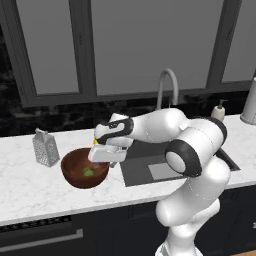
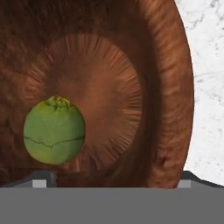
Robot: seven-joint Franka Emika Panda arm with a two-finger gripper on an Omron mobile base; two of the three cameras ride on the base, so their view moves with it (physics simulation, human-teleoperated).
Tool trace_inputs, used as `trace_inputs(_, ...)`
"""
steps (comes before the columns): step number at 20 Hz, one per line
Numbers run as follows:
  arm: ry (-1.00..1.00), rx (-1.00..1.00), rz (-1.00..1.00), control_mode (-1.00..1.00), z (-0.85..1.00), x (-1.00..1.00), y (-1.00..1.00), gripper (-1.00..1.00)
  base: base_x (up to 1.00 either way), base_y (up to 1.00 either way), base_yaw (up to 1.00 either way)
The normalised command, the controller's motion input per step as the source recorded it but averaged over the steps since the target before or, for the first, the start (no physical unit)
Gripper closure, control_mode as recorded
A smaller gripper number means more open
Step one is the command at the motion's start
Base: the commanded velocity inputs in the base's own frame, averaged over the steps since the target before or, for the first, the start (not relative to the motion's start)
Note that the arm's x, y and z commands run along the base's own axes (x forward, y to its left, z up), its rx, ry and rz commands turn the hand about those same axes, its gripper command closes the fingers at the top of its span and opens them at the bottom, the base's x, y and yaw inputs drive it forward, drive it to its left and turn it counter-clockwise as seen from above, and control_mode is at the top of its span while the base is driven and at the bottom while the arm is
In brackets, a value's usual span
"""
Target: Pick the lime from the sink and place it in the bowl. Then pick the bowl and place it in the microwave. Then close the microwave door and press the start button.
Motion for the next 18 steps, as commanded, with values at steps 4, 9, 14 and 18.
trace_inputs(4, 0.07, 0.04, -0.04, -1.0, -0.23, 0.01, 0.05, 1.0, 0.0, 0.0, 0.0)
trace_inputs(9, 0.07, 0.05, -0.01, -1.0, 0.02, -0.24, -0.09, 1.0, 0.0, 0.0, 0.0)
trace_inputs(14, -0.19, 0.0, 0.0, -1.0, 0.77, -0.95, -0.28, 1.0, 0.0, 0.0, 0.0)
trace_inputs(18, -0.14, 0.0, 0.0, -1.0, 1.0, -0.64, -0.31, 1.0, 0.0, 0.0, 0.0)
